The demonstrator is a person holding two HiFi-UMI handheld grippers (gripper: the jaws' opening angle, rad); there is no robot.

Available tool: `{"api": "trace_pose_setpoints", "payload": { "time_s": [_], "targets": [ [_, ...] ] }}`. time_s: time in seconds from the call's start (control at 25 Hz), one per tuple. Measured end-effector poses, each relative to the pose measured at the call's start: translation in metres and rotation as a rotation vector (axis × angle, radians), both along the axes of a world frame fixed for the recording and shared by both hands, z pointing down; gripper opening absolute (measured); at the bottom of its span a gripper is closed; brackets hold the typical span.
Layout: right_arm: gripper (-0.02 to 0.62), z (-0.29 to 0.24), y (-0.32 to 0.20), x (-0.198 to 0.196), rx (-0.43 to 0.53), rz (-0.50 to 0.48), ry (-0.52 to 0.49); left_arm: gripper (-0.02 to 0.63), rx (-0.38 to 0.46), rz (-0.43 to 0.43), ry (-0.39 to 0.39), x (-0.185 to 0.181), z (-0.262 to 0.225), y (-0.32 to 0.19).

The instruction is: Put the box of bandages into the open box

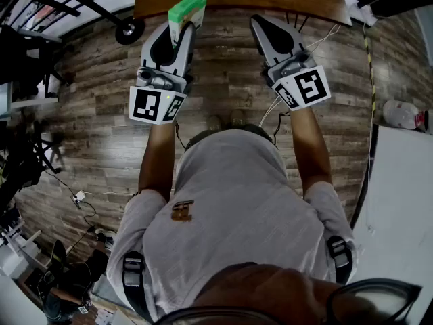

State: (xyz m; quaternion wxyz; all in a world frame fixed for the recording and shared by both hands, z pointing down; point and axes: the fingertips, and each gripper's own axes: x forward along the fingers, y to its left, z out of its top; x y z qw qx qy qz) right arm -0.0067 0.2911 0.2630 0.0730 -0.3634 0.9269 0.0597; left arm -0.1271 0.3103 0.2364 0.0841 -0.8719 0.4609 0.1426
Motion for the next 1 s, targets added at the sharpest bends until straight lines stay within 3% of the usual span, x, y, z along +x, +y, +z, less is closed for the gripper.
{"api": "trace_pose_setpoints", "payload": {
  "time_s": [0.48,1.0],
  "targets": [
    [0.032,-0.001,-0.012,-0.002,-0.009,-0.035,-0.021,0.107,-0.003,-0.017,-0.018,0.002,0.0,-0.009],
    [0.032,0.01,-0.056,0.049,-0.014,-0.083,-0.024,0.107,-0.001,-0.084,-0.057,0.042,0.006,-0.056]
  ]
}}
